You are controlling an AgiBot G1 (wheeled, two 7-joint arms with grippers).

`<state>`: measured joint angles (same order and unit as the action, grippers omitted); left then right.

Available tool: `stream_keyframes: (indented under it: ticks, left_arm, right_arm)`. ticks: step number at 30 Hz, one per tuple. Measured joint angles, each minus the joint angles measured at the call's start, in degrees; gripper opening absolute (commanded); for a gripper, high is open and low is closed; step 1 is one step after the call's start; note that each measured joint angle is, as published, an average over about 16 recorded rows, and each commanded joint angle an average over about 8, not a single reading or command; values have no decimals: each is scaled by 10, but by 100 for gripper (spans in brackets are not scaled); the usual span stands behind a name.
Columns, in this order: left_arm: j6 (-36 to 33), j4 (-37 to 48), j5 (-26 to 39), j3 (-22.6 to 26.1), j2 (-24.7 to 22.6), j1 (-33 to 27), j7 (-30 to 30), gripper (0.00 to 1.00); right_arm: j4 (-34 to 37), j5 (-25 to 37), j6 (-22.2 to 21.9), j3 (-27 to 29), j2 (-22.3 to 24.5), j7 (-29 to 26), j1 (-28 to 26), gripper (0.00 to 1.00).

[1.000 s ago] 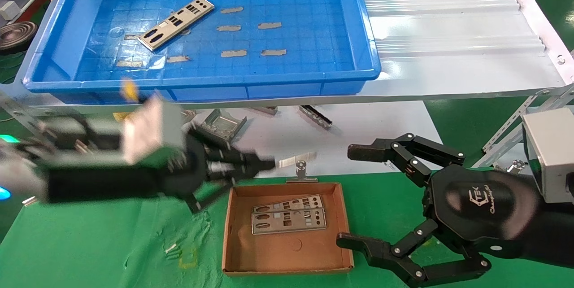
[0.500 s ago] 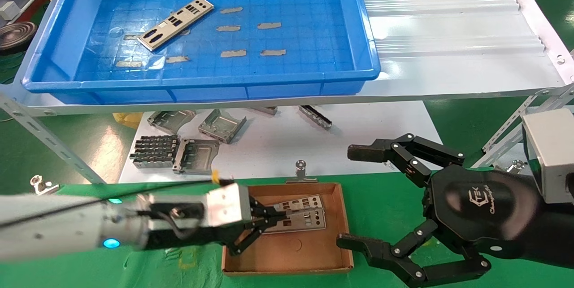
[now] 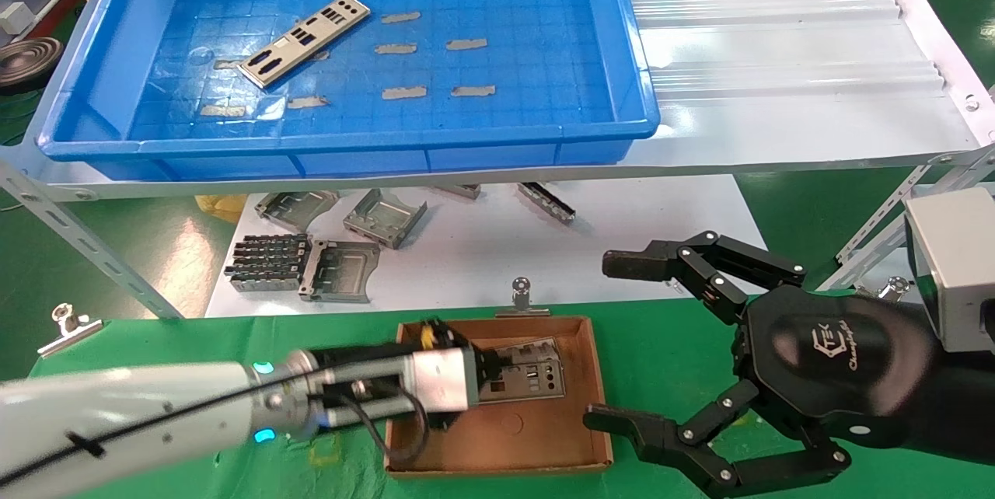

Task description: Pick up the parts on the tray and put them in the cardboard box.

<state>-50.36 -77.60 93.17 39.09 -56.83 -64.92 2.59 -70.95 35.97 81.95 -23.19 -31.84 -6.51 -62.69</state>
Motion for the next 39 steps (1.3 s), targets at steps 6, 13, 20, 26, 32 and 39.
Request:
stream_keyframes:
  ticks: [6,13,20,26,32,39]
  left_arm:
    - [18,0,15,4,-6,10,-15,23]
    - [22,1,22,5,-7,13,-10,99]
    - [18,1,24,6,-5,11,2,100]
    - [5,3,13,4,-2,6,24,100]
    - [-27,12,-32,-8,8,-5,69,100]
    - [-79,48,-117,-33,24,-17,117,100]
  right_arm:
    - [0,0,0,0,0,0,0,100]
    - [0,0,0,0,0,0,0,100]
    - [0,0,0,0,0,0,0,100]
    - [0,0,0,0,0,0,0,100]
    - [0,0,0,0,0,0,0,100]
    - [0,0,0,0,0,0,0,100]
